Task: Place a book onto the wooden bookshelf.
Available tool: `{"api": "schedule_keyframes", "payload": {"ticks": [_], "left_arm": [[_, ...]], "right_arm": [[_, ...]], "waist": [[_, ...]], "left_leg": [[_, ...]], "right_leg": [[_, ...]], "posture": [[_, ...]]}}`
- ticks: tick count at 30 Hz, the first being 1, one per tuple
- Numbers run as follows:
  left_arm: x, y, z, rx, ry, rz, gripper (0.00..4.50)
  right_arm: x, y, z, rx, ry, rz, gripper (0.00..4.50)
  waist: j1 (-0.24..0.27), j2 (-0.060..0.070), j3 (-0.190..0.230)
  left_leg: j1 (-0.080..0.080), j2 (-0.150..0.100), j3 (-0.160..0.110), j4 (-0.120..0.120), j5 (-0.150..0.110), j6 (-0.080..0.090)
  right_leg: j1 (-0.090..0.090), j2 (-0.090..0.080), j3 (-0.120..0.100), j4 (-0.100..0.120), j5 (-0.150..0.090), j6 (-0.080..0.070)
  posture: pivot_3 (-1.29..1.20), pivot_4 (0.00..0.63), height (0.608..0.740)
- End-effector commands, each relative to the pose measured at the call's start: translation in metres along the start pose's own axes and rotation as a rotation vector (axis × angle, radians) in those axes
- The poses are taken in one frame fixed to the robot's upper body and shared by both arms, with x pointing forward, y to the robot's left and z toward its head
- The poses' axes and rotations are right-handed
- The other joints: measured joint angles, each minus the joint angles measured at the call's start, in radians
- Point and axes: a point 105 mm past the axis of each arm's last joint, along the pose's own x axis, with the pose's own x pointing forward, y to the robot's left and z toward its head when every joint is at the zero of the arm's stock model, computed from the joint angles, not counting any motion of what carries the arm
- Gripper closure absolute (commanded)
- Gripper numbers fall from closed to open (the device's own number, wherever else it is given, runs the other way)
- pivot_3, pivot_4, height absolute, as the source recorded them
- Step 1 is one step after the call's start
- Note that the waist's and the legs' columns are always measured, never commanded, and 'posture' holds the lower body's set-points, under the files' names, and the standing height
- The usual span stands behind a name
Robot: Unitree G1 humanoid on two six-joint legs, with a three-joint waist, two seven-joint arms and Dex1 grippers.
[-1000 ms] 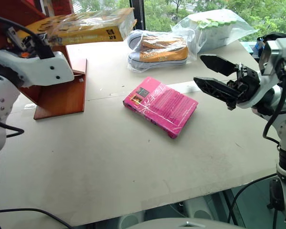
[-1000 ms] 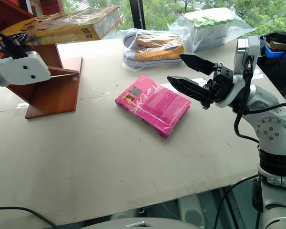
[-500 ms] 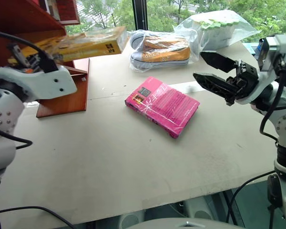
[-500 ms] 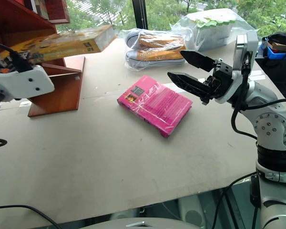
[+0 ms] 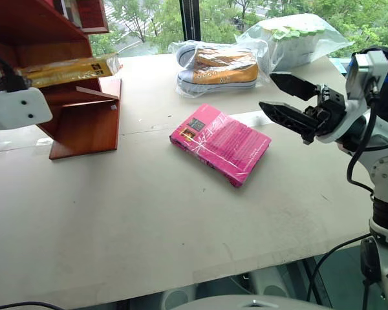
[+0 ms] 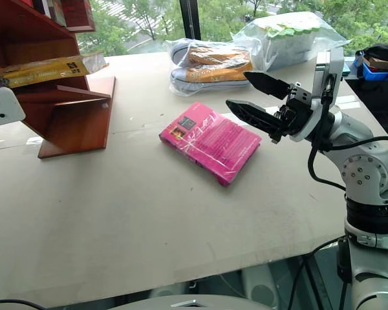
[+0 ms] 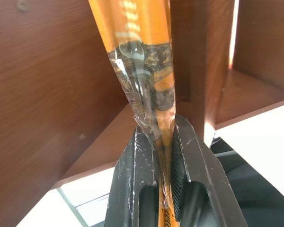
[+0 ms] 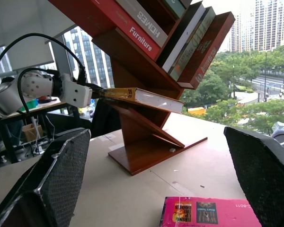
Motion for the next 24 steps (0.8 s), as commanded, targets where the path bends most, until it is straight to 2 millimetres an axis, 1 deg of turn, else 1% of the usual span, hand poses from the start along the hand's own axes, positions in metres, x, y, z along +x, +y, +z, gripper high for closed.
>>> {"api": "schedule_keyframes", "payload": {"ticks": [1, 4, 6, 7, 9, 10, 12, 13, 14, 15, 19, 24], "left_arm": [[-0.003, 0.022, -0.011, 0.006, 0.034, 0.068, 4.48], [0.0, 0.024, -0.015, 0.005, 0.039, 0.066, 4.48], [0.001, 0.025, -0.016, 0.0, 0.038, 0.064, 3.68], [0.001, 0.026, -0.016, -0.003, 0.037, 0.064, 3.48], [0.001, 0.027, -0.016, -0.012, 0.037, 0.067, 2.39], [0.001, 0.027, -0.018, -0.014, 0.041, 0.07, 2.06], [-0.001, 0.026, -0.025, -0.008, 0.062, 0.069, 1.12], [-0.003, 0.027, -0.029, -0.006, 0.072, 0.078, 0.51], [-0.004, 0.028, -0.032, -0.006, 0.081, 0.086, 0.15], [-0.006, 0.029, -0.035, -0.005, 0.09, 0.094, 0.05], [-0.016, 0.031, -0.042, -0.018, 0.115, 0.125, 0.05], [-0.025, 0.033, -0.04, -0.048, 0.099, 0.17, 0.05]], "right_arm": [[-0.002, 0.006, 0.012, -0.068, -0.035, -0.002, 0.0], [-0.002, 0.006, 0.012, -0.076, -0.03, -0.011, 0.0], [-0.003, 0.006, 0.011, -0.081, -0.024, -0.016, 0.0], [-0.003, 0.006, 0.011, -0.082, -0.024, -0.018, 0.0], [-0.004, 0.005, 0.011, -0.081, -0.024, -0.021, 0.0], [-0.004, 0.005, 0.011, -0.082, -0.023, -0.021, 0.0], [-0.004, 0.005, 0.011, -0.082, -0.024, -0.023, 0.0], [-0.004, 0.004, 0.011, -0.082, -0.023, -0.022, 0.0], [-0.004, 0.004, 0.011, -0.083, -0.023, -0.022, 0.0], [-0.003, 0.003, 0.012, -0.083, -0.025, -0.021, 0.0], [-0.003, 0.001, 0.012, -0.08, -0.024, -0.014, 0.0], [0.0, 0.0, 0.01, -0.078, -0.019, 0.008, 0.0]], "waist": [[0.0, 0.0, 0.0], [-0.002, 0.0, 0.0], [-0.002, 0.0, 0.0], [-0.002, 0.0, 0.0], [-0.001, 0.0, 0.0], [0.0, 0.0, 0.0], [0.0, 0.0, 0.0], [0.0, 0.0, 0.0], [-0.001, 0.0, 0.0], [-0.001, 0.0, 0.0], [0.0, 0.0, 0.0], [0.001, 0.0, 0.0]], "left_leg": [[0.0, 0.0, 0.0, 0.0, 0.0, 0.0], [0.001, 0.0, 0.0, 0.0, 0.0, 0.0], [0.001, 0.0, 0.0, 0.0, 0.0, 0.0], [0.001, 0.0, 0.0, 0.0, 0.0, 0.0], [0.001, 0.0, 0.0, 0.0, 0.0, 0.0], [0.001, 0.0, 0.0, 0.0, 0.0, 0.0], [0.001, 0.0, 0.0, 0.001, 0.0, 0.0], [0.001, 0.0, 0.0, 0.001, 0.0, 0.0], [0.001, 0.0, 0.0, 0.001, 0.0, 0.0], [0.001, 0.0, 0.0, 0.001, 0.0, 0.0], [0.001, 0.0, 0.0, 0.001, 0.0, 0.0], [0.001, 0.0, 0.0, 0.002, 0.0, 0.0]], "right_leg": [[0.0, 0.0, 0.0, 0.0, 0.0, 0.0], [0.0, 0.0, 0.0, 0.001, 0.0, 0.0], [0.0, 0.0, 0.0, 0.002, 0.0, 0.0], [0.0, 0.0, 0.0, 0.003, 0.0, 0.0], [0.0, 0.0, 0.0, 0.003, 0.0, 0.0], [0.0, 0.0, 0.0, 0.003, 0.0, 0.0], [0.0, 0.0, 0.0, 0.004, 0.0, 0.0], [0.0, 0.0, 0.0, 0.004, 0.0, 0.0], [0.0, 0.0, 0.0, 0.004, 0.0, 0.0], [0.0, 0.0, 0.0, 0.004, 0.0, 0.0], [0.0, 0.0, 0.0, 0.004, 0.0, 0.0], [0.0, 0.0, 0.0, 0.005, 0.0, 0.0]], "posture": [[0.0, 0.15, 0.74], [0.0, 0.15, 0.74], [0.0, 0.15, 0.74], [0.0, 0.15, 0.74], [0.0, 0.15, 0.74], [0.0, 0.15, 0.74], [0.0, 0.15, 0.74], [0.0, 0.15, 0.74], [0.0, 0.15, 0.74], [0.0, 0.15, 0.74], [0.0, 0.15, 0.74], [0.0, 0.15, 0.74]]}}
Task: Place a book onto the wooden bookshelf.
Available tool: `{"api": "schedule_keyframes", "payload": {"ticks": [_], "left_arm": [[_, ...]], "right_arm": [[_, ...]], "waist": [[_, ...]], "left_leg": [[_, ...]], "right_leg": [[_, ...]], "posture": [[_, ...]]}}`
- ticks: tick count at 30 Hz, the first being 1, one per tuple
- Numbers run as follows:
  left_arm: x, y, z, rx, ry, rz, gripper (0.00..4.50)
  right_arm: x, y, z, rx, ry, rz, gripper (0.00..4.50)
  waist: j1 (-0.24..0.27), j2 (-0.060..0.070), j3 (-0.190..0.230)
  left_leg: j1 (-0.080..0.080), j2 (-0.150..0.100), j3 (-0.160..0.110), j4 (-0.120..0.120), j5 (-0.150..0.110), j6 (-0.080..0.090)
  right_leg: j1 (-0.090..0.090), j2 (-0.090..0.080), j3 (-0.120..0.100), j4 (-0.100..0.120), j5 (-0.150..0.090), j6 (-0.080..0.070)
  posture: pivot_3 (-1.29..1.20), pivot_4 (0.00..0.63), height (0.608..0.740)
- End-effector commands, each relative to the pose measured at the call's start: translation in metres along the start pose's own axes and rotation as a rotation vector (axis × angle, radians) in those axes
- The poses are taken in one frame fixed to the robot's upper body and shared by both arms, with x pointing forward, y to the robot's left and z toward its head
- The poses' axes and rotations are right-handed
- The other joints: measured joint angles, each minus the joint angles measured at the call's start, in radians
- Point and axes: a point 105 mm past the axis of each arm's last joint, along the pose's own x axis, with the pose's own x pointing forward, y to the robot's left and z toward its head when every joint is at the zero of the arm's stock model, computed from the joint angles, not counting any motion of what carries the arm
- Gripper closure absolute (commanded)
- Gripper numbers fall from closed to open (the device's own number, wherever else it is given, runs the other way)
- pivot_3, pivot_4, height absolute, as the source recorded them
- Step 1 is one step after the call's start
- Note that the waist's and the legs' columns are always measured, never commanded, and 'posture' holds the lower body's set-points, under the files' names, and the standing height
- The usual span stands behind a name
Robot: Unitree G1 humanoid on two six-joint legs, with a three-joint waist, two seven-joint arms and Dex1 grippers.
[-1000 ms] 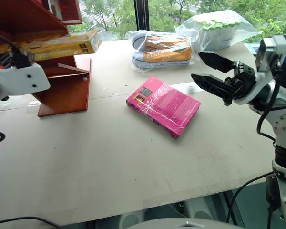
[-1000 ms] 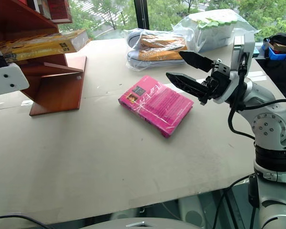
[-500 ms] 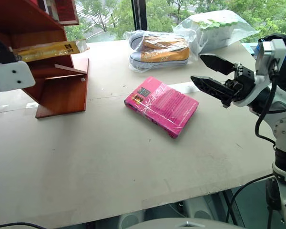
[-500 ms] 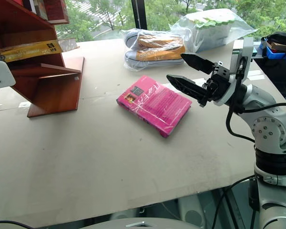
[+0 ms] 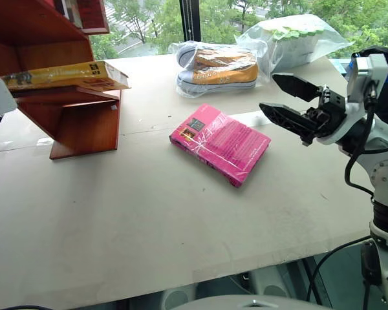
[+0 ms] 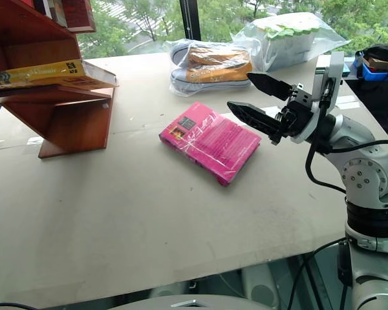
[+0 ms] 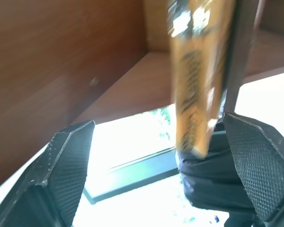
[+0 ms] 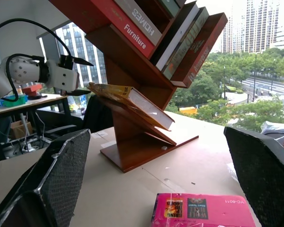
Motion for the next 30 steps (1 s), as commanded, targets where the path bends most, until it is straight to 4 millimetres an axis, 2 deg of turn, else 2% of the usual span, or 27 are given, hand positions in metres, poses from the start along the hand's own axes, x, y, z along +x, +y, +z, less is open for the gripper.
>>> {"api": "schedule_keyframes", "payload": {"ticks": [1, 4, 8, 9, 12, 15, 17, 18, 21, 23, 25, 26, 30], "left_arm": [[-0.014, 0.023, 0.001, -0.001, -0.005, 0.102, 0.05], [-0.023, 0.029, 0.003, -0.032, -0.041, 0.151, 0.05], [-0.036, 0.019, 0.012, -0.157, -0.147, 0.146, 0.05], [-0.038, 0.019, 0.023, -0.216, -0.209, 0.15, 0.05], [-0.045, 0.004, 0.072, -0.546, -0.488, 0.063, 0.05], [-0.058, -0.051, 0.125, -0.836, -0.701, -0.252, 0.05], [-0.07, -0.091, 0.149, -1.02, -0.741, -0.415, 0.05], [-0.077, -0.111, 0.158, -1.065, -0.732, -0.491, 0.05], [-0.106, -0.187, 0.186, -1.26, -0.664, -0.755, 0.05], [-0.118, -0.22, 0.194, -1.307, -0.603, -0.837, 0.05], [-0.123, -0.236, 0.199, -1.311, -0.584, -0.858, 0.05], [-0.123, -0.239, 0.2, -1.328, -0.579, -0.854, 0.05], [-0.116, -0.234, 0.203, -1.385, -0.593, -0.78, 0.05]], "right_arm": [[0.001, 0.002, 0.013, -0.053, -0.031, 0.028, 0.0], [-0.002, 0.0, 0.01, -0.043, -0.016, 0.024, 0.0], [-0.011, 0.0, 0.0, -0.024, 0.031, 0.007, 0.0], [-0.015, 0.0, -0.004, -0.02, 0.048, -0.004, 0.0], [-0.033, -0.003, -0.02, -0.007, 0.104, -0.047, 0.0], [-0.064, -0.02, -0.051, -0.025, 0.158, -0.188, 0.0], [-0.092, -0.027, -0.077, -0.027, 0.21, -0.282, 0.0], [-0.103, -0.026, -0.089, -0.019, 0.237, -0.311, 0.0], [-0.131, -0.009, -0.131, -0.042, 0.392, -0.366, 0.0], [-0.141, 0.001, -0.148, -0.036, 0.44, -0.382, 0.0], [-0.15, 0.007, -0.16, -0.046, 0.481, -0.397, 0.0], [-0.153, 0.01, -0.164, -0.054, 0.498, -0.395, 0.0], [-0.159, 0.012, -0.17, -0.052, 0.485, -0.438, 0.0]], "waist": [[0.0, 0.0, 0.0], [0.0, -0.001, 0.0], [0.0, 0.0, -0.001], [0.001, 0.0, -0.001], [0.011, -0.001, -0.001], [0.011, -0.001, -0.002], [0.007, -0.001, -0.005], [0.005, -0.001, -0.005], [0.001, -0.002, -0.005], [0.0, 0.0, -0.006], [0.0, 0.001, -0.007], [0.002, 0.0, -0.006], [0.002, 0.002, -0.007]], "left_leg": [[0.0, 0.0, 0.0, 0.0, 0.0, 0.0], [0.0, 0.0, 0.0, 0.001, 0.0, 0.0], [0.0, 0.0, 0.001, 0.001, 0.0, 0.0], [0.0, 0.0, 0.001, 0.001, 0.0, 0.0], [-0.001, 0.0, -0.001, 0.003, 0.0, 0.0], [0.0, 0.001, -0.001, 0.01, 0.0, 0.0], [0.003, 0.0, 0.0, 0.011, 0.0, 0.0], [0.005, 0.0, 0.0, 0.011, 0.0, 0.0], [0.008, -0.001, 0.001, 0.011, 0.0, 0.0], [0.013, -0.001, 0.001, 0.01, 0.0, 0.0], [0.021, 0.001, 0.002, 0.009, 0.0, 0.0], [0.03, 0.002, 0.002, 0.009, -0.001, 0.0], [0.035, 0.002, 0.001, 0.009, -0.002, -0.003]], "right_leg": [[0.0, 0.0, 0.0, 0.001, 0.0, 0.0], [0.0, 0.0, 0.0, 0.001, 0.0, 0.0], [0.0, 0.0, 0.001, 0.001, 0.0, 0.0], [0.0, -0.001, 0.001, 0.001, 0.0, 0.0], [0.001, -0.001, 0.0, 0.002, 0.0, 0.0], [0.004, -0.002, -0.001, 0.004, 0.0, 0.0], [0.008, -0.003, 0.0, 0.003, 0.0, 0.001], [0.009, -0.004, 0.0, 0.004, 0.0, 0.001], [0.011, -0.004, 0.001, 0.004, 0.0, 0.001], [0.014, -0.001, 0.002, 0.005, 0.0, 0.001], [0.023, 0.002, 0.003, 0.003, -0.006, 0.0], [0.03, 0.003, 0.003, 0.002, -0.007, 0.0], [0.034, 0.003, 0.005, 0.002, -0.007, 0.0]], "posture": [[0.0, 0.15, 0.74], [0.0, 0.15, 0.74], [0.0, 0.15, 0.74], [0.0, 0.15, 0.74], [0.0, 0.15, 0.74], [0.0, 0.15, 0.74], [0.0, 0.15, 0.74], [0.0, 0.15, 0.74], [0.0, 0.15, 0.74], [0.0, 0.15, 0.74], [0.0, 0.15, 0.74], [0.0, 0.15, 0.74], [0.0, 0.15, 0.74]]}}
